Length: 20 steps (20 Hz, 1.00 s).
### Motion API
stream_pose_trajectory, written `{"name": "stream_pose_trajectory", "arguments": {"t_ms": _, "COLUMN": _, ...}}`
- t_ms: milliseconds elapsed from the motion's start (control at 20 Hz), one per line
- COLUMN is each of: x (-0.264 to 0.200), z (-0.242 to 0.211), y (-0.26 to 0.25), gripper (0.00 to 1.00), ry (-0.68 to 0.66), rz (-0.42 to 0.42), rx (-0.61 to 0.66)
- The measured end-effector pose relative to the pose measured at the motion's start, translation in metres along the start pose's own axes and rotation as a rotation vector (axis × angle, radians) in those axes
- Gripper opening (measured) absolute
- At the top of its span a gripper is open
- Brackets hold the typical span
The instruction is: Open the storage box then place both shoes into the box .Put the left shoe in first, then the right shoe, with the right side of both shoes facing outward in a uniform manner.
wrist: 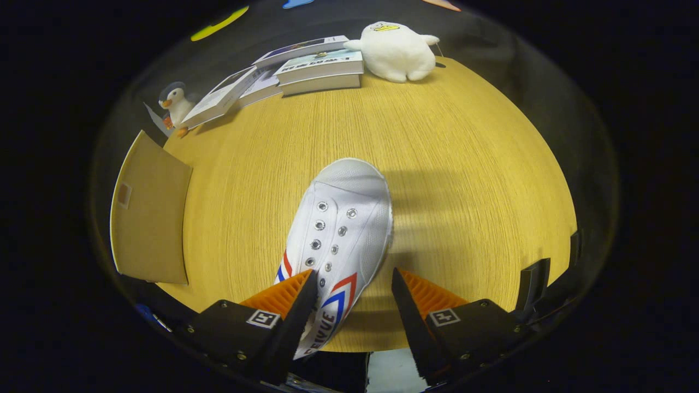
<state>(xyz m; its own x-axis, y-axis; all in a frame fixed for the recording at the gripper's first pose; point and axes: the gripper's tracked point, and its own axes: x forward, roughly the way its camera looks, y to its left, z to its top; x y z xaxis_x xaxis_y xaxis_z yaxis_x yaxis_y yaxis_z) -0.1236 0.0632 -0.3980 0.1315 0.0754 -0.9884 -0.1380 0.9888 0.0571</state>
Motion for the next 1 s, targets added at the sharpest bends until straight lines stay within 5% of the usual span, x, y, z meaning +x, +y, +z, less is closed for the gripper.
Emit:
{"name": "stream_pose_trajectory", "arguments": {"t_ms": 50, "x": 0.000, "z": 0.000, "y": 0.003, "gripper": 0.78, "ry": 0.001, "rz": 0.008, "rx": 0.004}}
{"name": "stream_pose_trajectory", "arguments": {"t_ms": 100, "x": 0.001, "z": 0.000, "y": 0.002, "gripper": 0.63, "ry": 0.002, "rz": -0.003, "rx": 0.000}}
{"name": "stream_pose_trajectory", "arguments": {"t_ms": 350, "x": -0.006, "z": 0.002, "y": -0.006, "gripper": 0.44, "ry": 0.000, "rz": -0.026, "rx": 0.004}}
{"name": "stream_pose_trajectory", "arguments": {"t_ms": 400, "x": -0.004, "z": -0.003, "y": -0.005, "gripper": 0.24, "ry": 0.011, "rz": -0.007, "rx": 0.016}}
{"name": "stream_pose_trajectory", "arguments": {"t_ms": 500, "x": -0.002, "z": 0.000, "y": -0.010, "gripper": 0.24, "ry": -0.019, "rz": -0.012, "rx": 0.059}}
{"name": "stream_pose_trajectory", "arguments": {"t_ms": 550, "x": -0.005, "z": 0.004, "y": -0.009, "gripper": 0.01, "ry": -0.011, "rz": 0.002, "rx": 0.076}}
{"name": "stream_pose_trajectory", "arguments": {"t_ms": 1000, "x": -0.037, "z": 0.018, "y": 0.029, "gripper": 0.01, "ry": -0.029, "rz": 0.179, "rx": 0.201}}
